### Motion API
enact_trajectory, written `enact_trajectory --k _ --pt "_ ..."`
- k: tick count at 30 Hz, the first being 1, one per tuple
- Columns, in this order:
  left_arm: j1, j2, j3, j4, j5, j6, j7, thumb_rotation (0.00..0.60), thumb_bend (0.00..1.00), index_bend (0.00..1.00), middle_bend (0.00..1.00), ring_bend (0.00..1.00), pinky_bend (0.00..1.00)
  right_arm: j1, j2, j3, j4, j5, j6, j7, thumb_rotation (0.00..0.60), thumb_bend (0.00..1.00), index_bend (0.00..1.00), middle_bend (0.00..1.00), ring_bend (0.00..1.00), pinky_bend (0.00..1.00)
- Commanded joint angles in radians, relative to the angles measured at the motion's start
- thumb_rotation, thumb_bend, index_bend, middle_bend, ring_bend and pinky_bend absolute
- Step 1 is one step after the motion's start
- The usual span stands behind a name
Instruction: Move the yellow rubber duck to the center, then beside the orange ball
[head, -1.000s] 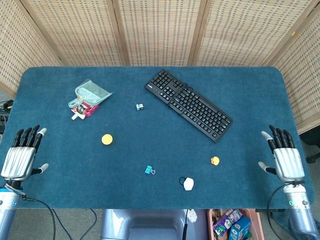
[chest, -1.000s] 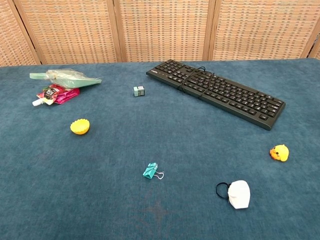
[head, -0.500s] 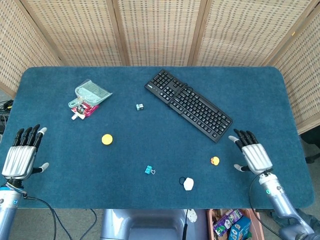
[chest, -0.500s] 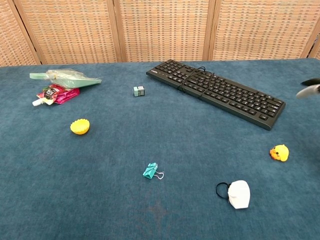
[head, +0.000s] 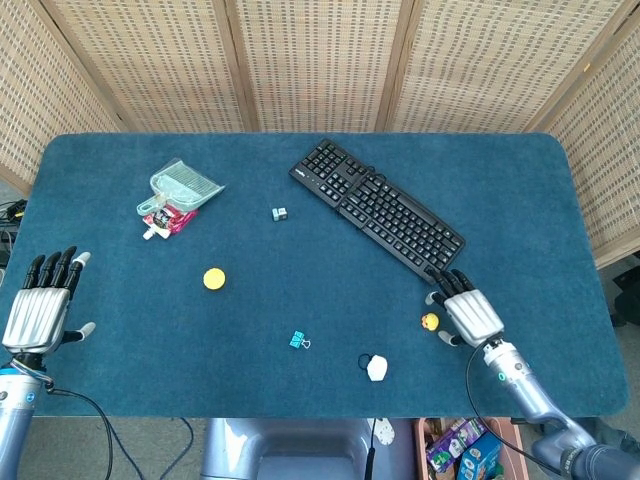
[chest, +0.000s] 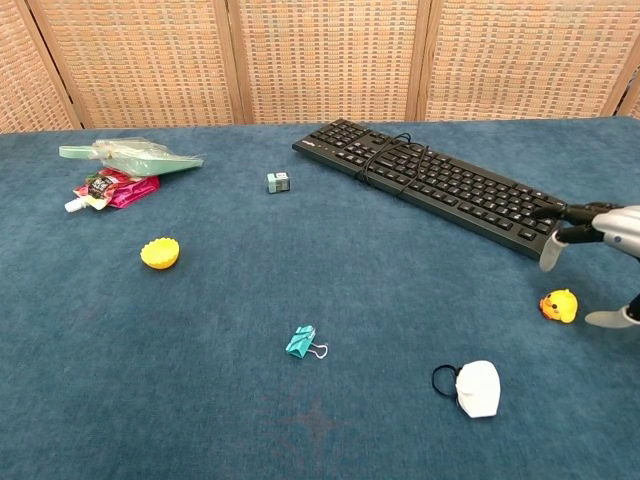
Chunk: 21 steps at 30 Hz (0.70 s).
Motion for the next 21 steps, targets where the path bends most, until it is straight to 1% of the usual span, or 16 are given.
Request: enact_trajectory --k 1,5,10,21 --pt "0.000 -0.001 0.000 0.000 -0.001 0.000 0.002 0.600 0.00 0.00 0.00 0.00 0.00 0.007 -0.008 -0.004 0.008 0.001 -0.014 -0.009 0.600 0.20 0.34 0.00 0.00 0.00" --pt "-0.001 -0.001 0.000 0.002 -0.004 -0.001 0.002 0.600 0.00 0.00 0.00 0.00 0.00 0.012 -0.014 -0.005 0.016 0.012 -0.033 -0.007 0.600 0.22 0.36 0.00 0.00 0.00" --pt "-0.003 -0.002 0.000 0.003 -0.008 -0.004 0.003 0.600 0.00 0.00 0.00 0.00 0.00 0.016 -0.020 -0.006 0.030 0.019 -0.045 -0.003 0.600 0.26 0.38 0.00 0.00 0.00" --pt "-0.006 -0.003 -0.001 0.007 -0.016 -0.009 0.003 0.600 0.00 0.00 0.00 0.00 0.00 0.025 -0.030 -0.009 0.045 0.021 -0.055 0.004 0.600 0.28 0.42 0.00 0.00 0.00"
